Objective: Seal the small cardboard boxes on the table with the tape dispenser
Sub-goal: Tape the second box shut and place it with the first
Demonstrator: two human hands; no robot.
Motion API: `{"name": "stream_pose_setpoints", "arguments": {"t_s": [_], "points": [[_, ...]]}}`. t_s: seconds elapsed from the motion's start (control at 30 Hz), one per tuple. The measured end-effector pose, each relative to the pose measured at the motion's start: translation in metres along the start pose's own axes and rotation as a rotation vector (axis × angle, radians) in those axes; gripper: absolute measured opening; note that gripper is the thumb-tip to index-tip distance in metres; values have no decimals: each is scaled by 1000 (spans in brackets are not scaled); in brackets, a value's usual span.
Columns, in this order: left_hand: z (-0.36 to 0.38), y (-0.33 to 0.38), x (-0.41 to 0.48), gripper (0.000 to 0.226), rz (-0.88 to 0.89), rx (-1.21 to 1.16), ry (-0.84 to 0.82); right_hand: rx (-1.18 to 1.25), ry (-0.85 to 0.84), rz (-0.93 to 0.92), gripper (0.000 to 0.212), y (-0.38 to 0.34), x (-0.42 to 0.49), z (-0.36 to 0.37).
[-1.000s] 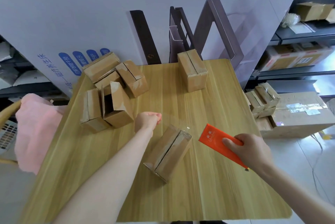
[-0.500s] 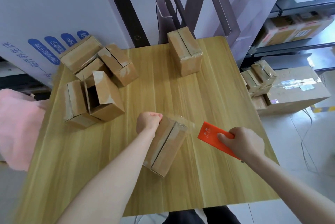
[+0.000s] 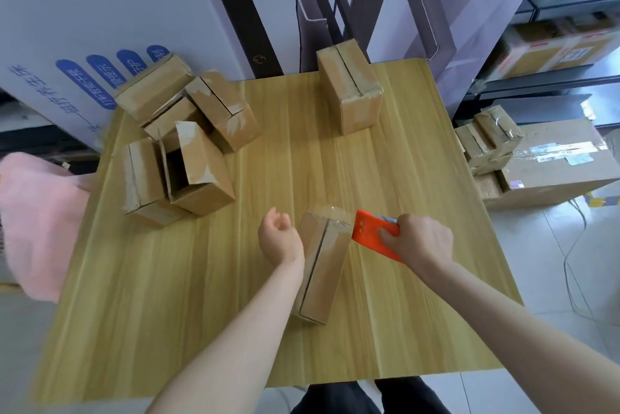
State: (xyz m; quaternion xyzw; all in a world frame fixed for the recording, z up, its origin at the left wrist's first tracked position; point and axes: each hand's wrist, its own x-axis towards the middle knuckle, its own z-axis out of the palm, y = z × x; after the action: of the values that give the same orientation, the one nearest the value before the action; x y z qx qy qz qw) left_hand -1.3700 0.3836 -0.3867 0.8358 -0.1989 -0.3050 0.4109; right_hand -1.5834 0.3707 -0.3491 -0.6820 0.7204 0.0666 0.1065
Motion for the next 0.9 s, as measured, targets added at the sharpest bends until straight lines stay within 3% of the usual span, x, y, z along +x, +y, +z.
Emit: {"name": "stream_pose_setpoints", "arguments": {"t_s": [0.1, 0.23, 0.33, 0.43, 0.57, 0.63, 0.77, 0.9], "points": [[-5, -8, -14, 26, 113, -9, -82, -85, 14, -75, 46, -4, 7, -7], [-1, -24, -29, 48, 72, 67, -316, -134, 6, -160, 44, -12, 19, -17], [4, -30, -37, 47, 6, 2, -292, -157, -5, -206, 40, -21, 25, -25], [8, -33, -38, 26, 54, -40, -254, -196, -21, -232, 31, -32, 31, -31], [11, -35, -41, 23, 96, -63, -209, -267, 47, -280, 22, -50, 37, -34], [13, -34, -41, 21, 96, -72, -176, -281, -2, -326, 19, -62, 37, -24], [19, -31, -41, 25, 22, -97, -90, -143, -102, -150, 24, -57, 39, -4], [40, -19, -54, 26, -83, -177, 62, 205, -12, 153, 46, -18, 30, -12]]}}
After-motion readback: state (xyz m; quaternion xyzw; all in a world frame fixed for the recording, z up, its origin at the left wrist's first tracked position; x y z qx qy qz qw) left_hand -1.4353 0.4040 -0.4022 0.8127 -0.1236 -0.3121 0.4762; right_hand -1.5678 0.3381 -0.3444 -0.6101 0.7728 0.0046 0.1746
